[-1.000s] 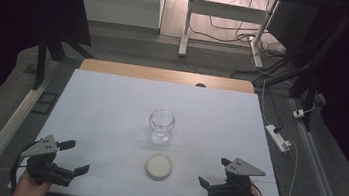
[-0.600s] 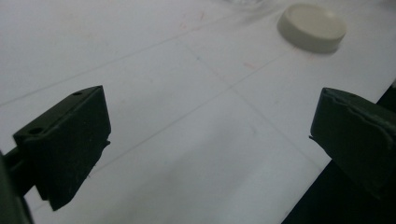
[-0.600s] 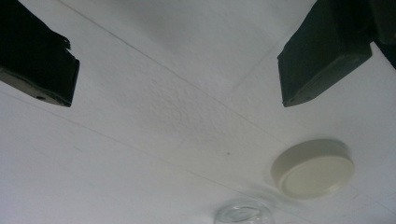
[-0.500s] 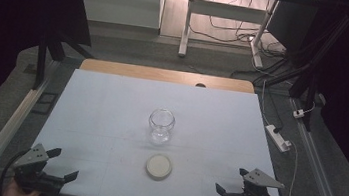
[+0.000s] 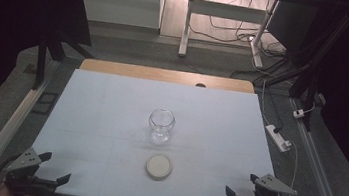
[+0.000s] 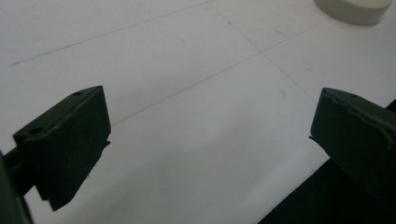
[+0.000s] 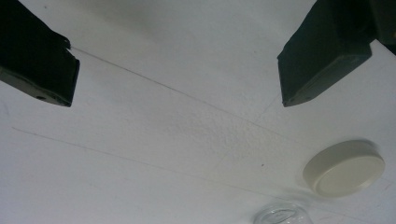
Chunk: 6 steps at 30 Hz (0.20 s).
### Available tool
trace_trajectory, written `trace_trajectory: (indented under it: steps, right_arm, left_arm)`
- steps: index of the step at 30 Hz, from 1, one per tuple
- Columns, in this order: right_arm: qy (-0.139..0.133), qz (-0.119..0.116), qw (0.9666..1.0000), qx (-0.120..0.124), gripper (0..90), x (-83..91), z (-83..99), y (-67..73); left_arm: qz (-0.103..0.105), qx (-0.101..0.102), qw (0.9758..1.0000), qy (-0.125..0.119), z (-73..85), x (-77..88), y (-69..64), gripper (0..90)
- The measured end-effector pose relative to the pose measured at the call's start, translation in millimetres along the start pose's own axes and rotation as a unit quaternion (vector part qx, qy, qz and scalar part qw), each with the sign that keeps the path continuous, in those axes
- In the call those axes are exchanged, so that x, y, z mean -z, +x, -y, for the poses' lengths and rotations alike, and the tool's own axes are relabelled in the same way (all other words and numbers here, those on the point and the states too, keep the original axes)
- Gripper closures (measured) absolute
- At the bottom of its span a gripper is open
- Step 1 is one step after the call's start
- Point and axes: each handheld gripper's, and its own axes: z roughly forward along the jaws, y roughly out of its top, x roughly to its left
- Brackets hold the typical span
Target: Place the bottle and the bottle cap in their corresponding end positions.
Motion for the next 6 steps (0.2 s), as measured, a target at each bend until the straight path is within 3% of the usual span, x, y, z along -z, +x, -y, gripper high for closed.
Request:
trace_trajectory:
  steps: [6]
  right_arm:
    - [0.008,0.002,1.0000,0.003,0.0,0.6,0.7,0.9]
  left_arm:
    - [0.001,0.003,1.0000,0.002,0.7,0.5,0.7,0.0]
